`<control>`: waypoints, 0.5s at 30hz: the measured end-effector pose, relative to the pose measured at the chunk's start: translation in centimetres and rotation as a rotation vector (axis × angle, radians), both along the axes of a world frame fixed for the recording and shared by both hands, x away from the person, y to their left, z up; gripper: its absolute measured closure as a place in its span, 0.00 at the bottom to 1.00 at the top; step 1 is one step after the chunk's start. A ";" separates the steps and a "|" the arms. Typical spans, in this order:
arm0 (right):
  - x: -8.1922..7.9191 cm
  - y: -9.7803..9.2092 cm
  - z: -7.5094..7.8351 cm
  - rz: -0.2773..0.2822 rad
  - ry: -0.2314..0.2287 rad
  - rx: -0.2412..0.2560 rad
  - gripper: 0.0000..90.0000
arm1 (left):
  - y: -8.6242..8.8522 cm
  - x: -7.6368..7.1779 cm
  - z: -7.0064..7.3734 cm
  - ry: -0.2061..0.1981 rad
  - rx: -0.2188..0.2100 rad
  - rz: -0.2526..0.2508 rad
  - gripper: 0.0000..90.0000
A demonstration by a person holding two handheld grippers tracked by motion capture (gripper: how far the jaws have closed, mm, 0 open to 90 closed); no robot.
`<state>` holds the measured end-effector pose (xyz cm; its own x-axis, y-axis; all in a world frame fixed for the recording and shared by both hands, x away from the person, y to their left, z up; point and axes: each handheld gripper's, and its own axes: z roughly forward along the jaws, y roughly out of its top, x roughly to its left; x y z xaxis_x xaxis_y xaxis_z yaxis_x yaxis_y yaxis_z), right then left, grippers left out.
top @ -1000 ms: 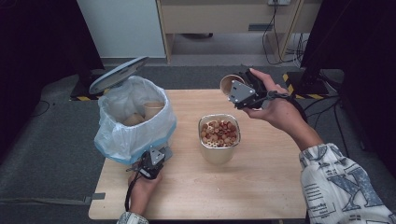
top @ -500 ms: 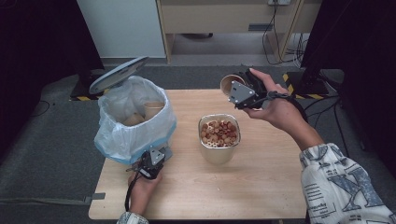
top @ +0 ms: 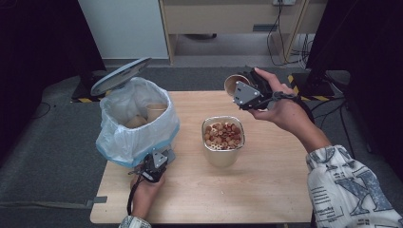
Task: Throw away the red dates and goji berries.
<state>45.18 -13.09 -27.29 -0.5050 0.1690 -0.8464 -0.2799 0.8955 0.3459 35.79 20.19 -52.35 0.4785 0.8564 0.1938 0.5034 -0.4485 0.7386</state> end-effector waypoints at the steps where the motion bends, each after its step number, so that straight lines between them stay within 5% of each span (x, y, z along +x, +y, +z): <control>1: 0.0 0.0 0.1 0.001 -0.001 -0.001 0.38 | 0.0 0.0 0.0 0.000 -0.001 0.000 0.99; 15: -0.2 0.6 0.2 0.006 -0.023 -0.050 0.38 | 0.0 0.0 0.0 0.000 -0.001 0.000 0.99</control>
<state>45.02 -12.52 -27.06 -0.4862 0.1233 -0.8651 -0.2930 0.9097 0.2943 35.80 20.20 -52.35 0.4787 0.8565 0.1931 0.5034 -0.4479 0.7389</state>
